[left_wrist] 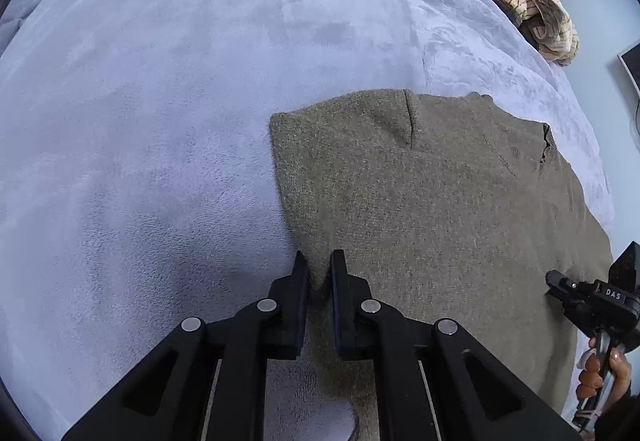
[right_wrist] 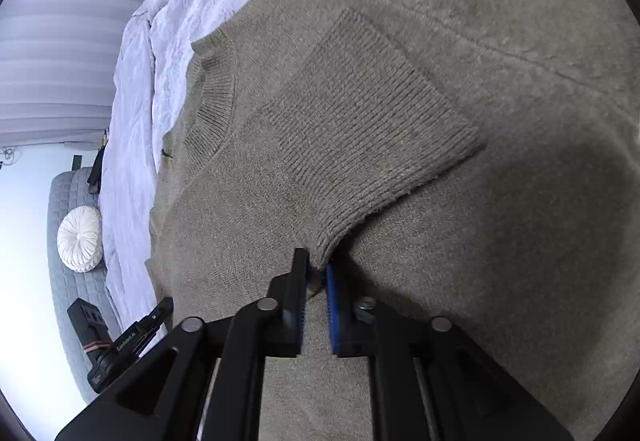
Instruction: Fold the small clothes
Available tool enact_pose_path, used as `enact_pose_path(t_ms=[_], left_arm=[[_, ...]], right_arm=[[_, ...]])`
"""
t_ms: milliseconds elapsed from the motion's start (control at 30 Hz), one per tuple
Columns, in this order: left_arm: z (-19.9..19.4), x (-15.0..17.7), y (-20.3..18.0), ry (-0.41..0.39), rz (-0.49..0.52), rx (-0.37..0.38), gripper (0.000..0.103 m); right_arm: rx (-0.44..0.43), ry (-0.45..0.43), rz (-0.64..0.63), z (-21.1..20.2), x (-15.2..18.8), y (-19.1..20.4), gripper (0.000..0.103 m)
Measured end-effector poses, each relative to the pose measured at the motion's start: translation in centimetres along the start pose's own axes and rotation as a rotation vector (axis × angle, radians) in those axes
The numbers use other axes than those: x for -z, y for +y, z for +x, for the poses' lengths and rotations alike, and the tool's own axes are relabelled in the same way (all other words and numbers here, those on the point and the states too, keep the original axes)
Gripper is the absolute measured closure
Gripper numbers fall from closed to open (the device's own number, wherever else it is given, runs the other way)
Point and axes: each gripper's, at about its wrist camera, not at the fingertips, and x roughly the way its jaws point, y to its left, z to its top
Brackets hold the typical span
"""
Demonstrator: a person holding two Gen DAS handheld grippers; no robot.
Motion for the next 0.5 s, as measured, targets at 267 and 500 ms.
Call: enact_pose_path(t_ms=[267,500], left_arm=[[-3.4,0.8,-0.7,-0.070,0.007,-0.013,0.093],[0.2,1.9,-2.6,-0.004,0.035,-0.142,0.093]], right_arm=[[0.021,-0.099,0.006,-4.2,-2.2,-0.5,0.050],[0.195,-0.099,-0.168,-4.4,-3.7,0.4,0.084]])
